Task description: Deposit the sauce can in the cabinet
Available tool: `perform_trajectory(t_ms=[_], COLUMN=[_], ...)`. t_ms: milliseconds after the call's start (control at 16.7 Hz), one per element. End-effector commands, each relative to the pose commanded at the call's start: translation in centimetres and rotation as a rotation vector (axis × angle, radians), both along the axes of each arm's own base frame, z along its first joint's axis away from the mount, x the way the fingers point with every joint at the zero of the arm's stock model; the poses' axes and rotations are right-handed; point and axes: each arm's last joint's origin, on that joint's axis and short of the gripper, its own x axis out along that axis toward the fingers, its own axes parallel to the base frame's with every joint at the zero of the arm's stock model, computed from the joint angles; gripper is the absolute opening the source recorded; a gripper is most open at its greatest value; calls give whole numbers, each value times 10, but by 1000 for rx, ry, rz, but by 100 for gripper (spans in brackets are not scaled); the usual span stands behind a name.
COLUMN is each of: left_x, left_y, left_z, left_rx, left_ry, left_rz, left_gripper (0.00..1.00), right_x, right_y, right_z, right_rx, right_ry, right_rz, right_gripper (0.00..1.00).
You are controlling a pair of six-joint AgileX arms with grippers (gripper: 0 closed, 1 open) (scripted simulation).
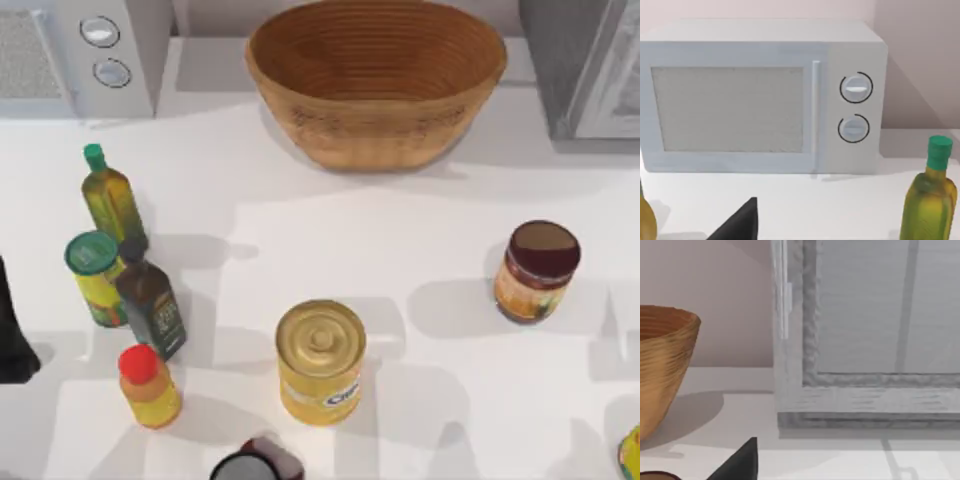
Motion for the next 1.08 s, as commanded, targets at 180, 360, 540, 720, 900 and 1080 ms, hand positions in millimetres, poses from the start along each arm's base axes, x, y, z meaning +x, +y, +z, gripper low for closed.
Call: perform_trajectory(t_ms=[180, 360, 540, 720, 900, 1080], left_x=[0, 0, 0, 0, 0, 0], left_y=[0, 0, 0, 0, 0, 0], left_z=[0, 0, 0, 0, 0, 0], left_rx=[0, 0, 0, 0, 0, 0], left_ry=[0, 0, 0, 0, 0, 0], left_rz=[0, 0, 0, 0, 0, 0], left_gripper=[100, 100, 100, 100, 100, 100], right_x=[0, 0, 2, 7, 16, 29], right_y=[0, 2, 3, 4, 5, 5], right_z=[0, 8, 16, 25, 35, 46], right_rx=[0, -10, -36, -86, -167, -274], right_ry=[0, 8, 67, 173, 309, 465], right_rz=[1, 22, 42, 56, 72, 104], right_gripper=[100, 100, 100, 100, 100, 100])
